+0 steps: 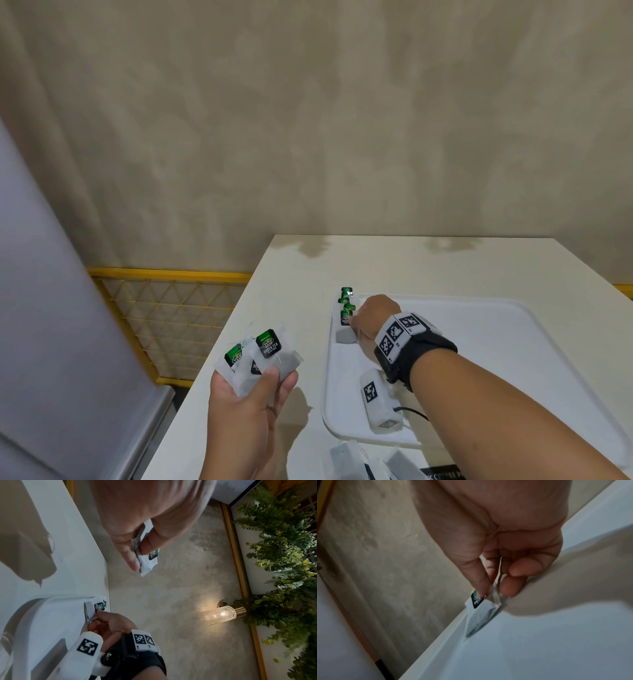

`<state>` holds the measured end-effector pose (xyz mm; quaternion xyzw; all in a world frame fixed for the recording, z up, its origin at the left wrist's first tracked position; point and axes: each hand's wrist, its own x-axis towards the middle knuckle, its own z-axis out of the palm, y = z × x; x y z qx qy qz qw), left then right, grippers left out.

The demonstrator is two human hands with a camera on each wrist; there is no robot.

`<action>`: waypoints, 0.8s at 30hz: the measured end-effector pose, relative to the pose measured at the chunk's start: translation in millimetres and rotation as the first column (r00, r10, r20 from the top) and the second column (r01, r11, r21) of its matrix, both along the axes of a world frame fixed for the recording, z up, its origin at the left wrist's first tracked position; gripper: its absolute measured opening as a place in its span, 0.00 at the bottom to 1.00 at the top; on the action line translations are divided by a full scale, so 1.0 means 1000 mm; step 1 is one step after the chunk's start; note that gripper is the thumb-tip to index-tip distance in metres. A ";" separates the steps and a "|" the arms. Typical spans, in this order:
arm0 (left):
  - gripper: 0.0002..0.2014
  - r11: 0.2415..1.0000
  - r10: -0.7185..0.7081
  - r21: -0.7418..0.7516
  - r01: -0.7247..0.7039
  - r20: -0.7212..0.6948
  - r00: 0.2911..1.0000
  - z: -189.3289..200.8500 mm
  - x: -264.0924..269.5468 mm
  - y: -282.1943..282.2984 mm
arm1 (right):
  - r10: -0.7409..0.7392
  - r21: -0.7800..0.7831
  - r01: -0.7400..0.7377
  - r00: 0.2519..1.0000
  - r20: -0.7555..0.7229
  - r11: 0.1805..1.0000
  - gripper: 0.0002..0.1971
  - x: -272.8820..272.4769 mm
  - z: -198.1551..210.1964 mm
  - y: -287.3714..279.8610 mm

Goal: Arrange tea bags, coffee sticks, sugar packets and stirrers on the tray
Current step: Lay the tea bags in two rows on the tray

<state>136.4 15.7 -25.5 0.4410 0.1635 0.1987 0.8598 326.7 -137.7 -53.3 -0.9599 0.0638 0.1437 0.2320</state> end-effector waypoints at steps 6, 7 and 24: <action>0.23 1.000 -0.016 -0.001 0.016 -0.001 1.000 -0.002 0.000 0.001 | 0.043 -0.032 -0.042 0.999 0.003 0.999 0.05 -0.001 0.003 0.001; 0.23 1.000 -0.019 -0.004 0.019 -0.002 1.000 -0.002 0.000 0.001 | 0.049 -0.035 -0.049 0.999 0.006 0.998 0.04 -0.001 0.003 0.001; 0.24 0.999 -0.043 -0.002 0.043 -0.017 0.999 -0.002 -0.001 -0.002 | -0.048 0.206 0.025 0.993 0.108 0.978 0.16 -0.021 0.015 -0.003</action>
